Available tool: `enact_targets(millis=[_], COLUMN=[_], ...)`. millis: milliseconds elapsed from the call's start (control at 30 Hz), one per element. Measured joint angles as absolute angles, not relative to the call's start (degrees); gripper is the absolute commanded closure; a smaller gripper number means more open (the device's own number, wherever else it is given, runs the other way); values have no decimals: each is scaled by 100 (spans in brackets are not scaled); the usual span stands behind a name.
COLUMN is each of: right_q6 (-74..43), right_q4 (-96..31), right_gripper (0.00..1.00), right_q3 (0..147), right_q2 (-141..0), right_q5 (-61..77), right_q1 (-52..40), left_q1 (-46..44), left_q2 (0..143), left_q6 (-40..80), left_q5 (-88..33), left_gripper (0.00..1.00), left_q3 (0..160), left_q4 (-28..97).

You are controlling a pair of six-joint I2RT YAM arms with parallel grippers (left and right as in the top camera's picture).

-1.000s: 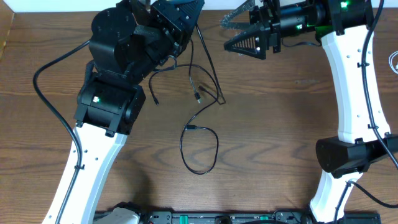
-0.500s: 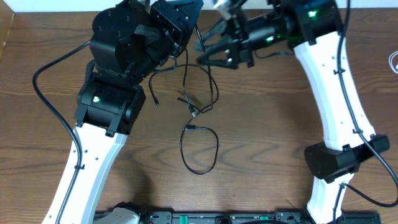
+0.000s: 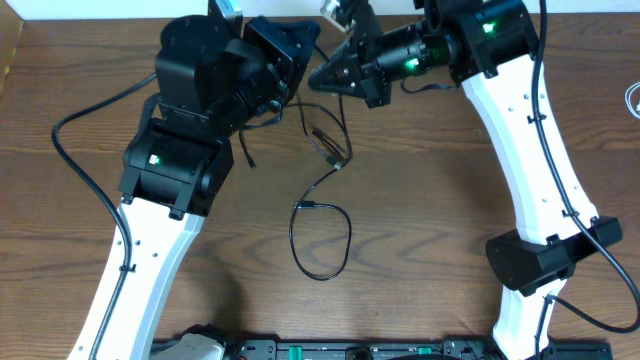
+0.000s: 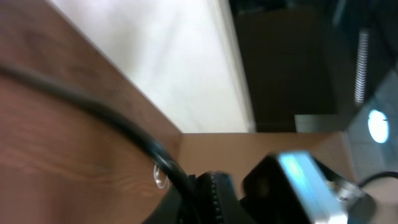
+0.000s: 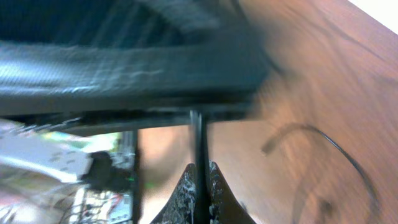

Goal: Untangle cables

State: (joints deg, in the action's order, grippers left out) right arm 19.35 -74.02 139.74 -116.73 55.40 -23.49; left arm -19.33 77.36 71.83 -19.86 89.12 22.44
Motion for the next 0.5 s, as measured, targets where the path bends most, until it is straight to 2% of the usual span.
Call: enact_targets(millis=[100, 167, 500], right_q6=[1466, 1194, 139], right_q4=[-7323, -7242, -6674], right_gripper=[99, 99, 99], right_q3=[13974, 13970, 13928], right_q2=[-11660, -11605, -10280], right_q5=[4803, 4327, 3135], right_q1=[-2215, -2051, -775], left_q1=[-1933, -1933, -1933], left_q2=[7736, 7736, 7736], left_q6=[6873, 6482, 4768], left_q5=[-1863, -1796, -1761], left_gripper=[62, 57, 54], left_q3=[8912, 8912, 8912], left_q4=[2655, 2847, 3441])
